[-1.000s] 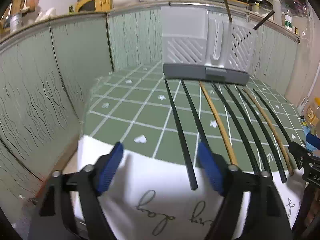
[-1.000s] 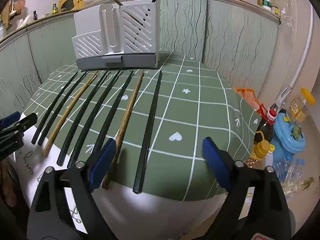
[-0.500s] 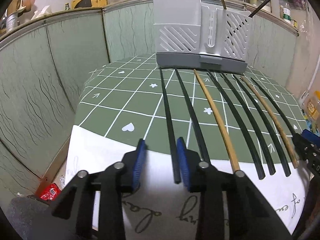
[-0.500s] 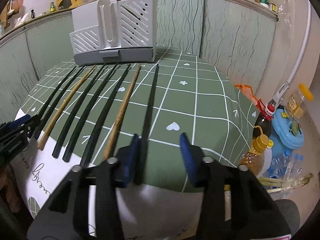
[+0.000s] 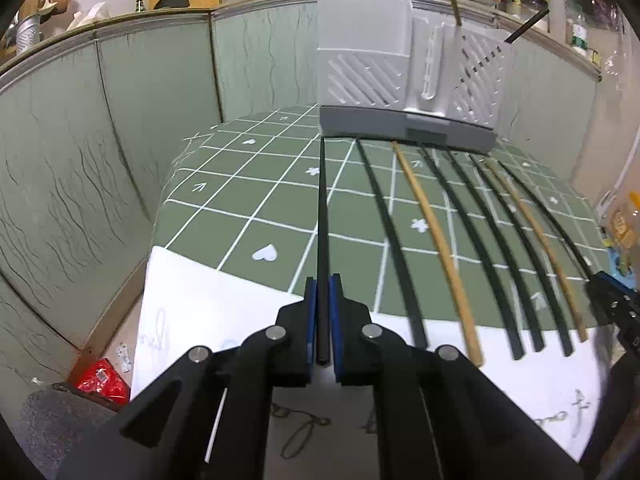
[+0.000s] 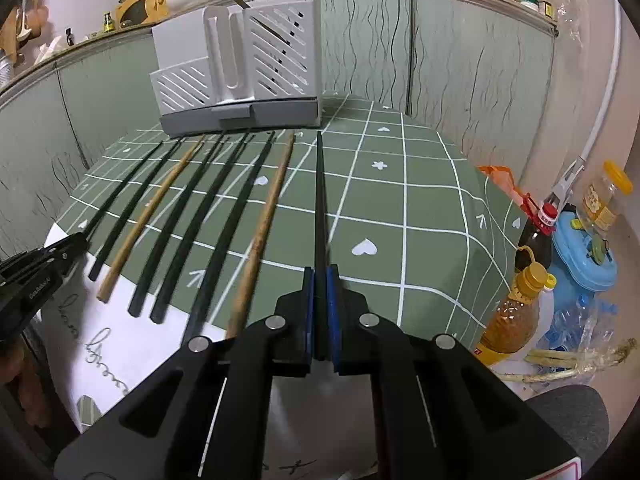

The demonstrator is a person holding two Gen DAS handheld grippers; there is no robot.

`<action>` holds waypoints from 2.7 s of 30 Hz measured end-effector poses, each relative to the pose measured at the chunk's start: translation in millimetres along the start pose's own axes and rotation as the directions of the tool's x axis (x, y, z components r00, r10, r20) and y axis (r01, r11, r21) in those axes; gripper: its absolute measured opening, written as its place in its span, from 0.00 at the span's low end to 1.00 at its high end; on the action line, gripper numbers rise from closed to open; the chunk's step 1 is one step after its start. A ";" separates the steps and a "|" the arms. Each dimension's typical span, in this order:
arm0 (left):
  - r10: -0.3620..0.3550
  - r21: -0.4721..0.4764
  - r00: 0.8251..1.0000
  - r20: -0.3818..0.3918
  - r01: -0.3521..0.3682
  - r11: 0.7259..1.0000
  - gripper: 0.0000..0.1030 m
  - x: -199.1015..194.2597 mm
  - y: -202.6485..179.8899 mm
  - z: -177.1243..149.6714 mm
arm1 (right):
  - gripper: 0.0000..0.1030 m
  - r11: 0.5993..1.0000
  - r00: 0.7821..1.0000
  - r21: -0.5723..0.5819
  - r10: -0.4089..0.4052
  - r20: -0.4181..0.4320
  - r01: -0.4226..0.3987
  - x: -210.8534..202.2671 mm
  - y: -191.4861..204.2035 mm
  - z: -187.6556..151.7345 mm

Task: Organize utensils
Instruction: 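Close the left tool on a black chopstick while the right tool grasps another black chopstick, then carry both black chopsticks up over the utensil holder with both tools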

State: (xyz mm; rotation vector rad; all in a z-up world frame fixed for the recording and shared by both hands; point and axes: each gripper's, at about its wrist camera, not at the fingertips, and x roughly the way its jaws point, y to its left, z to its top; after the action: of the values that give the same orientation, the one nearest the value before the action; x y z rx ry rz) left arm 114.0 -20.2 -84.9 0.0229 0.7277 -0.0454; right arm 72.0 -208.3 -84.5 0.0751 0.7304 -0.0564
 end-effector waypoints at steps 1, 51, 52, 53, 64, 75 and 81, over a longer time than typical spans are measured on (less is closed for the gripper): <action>-0.002 0.004 1.000 0.006 0.002 1.000 0.07 -3.5 -0.8 1.2 | 0.06 1.000 1.000 -0.004 0.000 0.004 0.000 -2.8 0.9 1.4; -0.245 0.143 0.965 0.098 0.230 0.963 0.08 -97.4 30.1 145.3 | 0.06 0.991 0.970 -0.042 0.132 0.205 -0.126 -99.2 -22.5 144.5; -0.256 0.149 0.962 0.095 0.240 0.959 0.08 -98.2 30.5 147.1 | 0.06 0.990 0.968 -0.045 0.141 0.206 -0.134 -101.2 -24.1 148.4; -0.269 0.156 0.959 0.092 0.253 0.955 0.08 -99.0 30.6 150.1 | 0.06 0.989 0.967 -0.046 0.149 0.206 -0.143 -102.6 -26.4 152.1; -0.381 0.250 0.920 0.096 0.348 0.904 0.08 -112.8 15.9 189.9 | 0.06 0.967 0.940 -0.072 0.255 0.226 -0.245 -132.1 -53.3 211.6; -0.497 0.295 0.858 0.132 0.445 0.846 0.08 -115.3 -10.8 241.4 | 0.06 0.940 0.922 -0.154 0.332 0.201 -0.305 -135.5 -47.2 261.8; -0.539 0.312 0.827 0.161 0.475 0.823 0.08 -115.9 -26.1 272.5 | 0.06 0.929 0.913 -0.165 0.360 0.192 -0.331 -127.3 -44.6 282.2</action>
State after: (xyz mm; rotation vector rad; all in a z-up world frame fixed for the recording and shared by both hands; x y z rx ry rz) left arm 207.3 -52.5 195.5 0.0710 0.4585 -0.6551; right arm 161.3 -274.4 207.9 0.0727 0.4886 0.3189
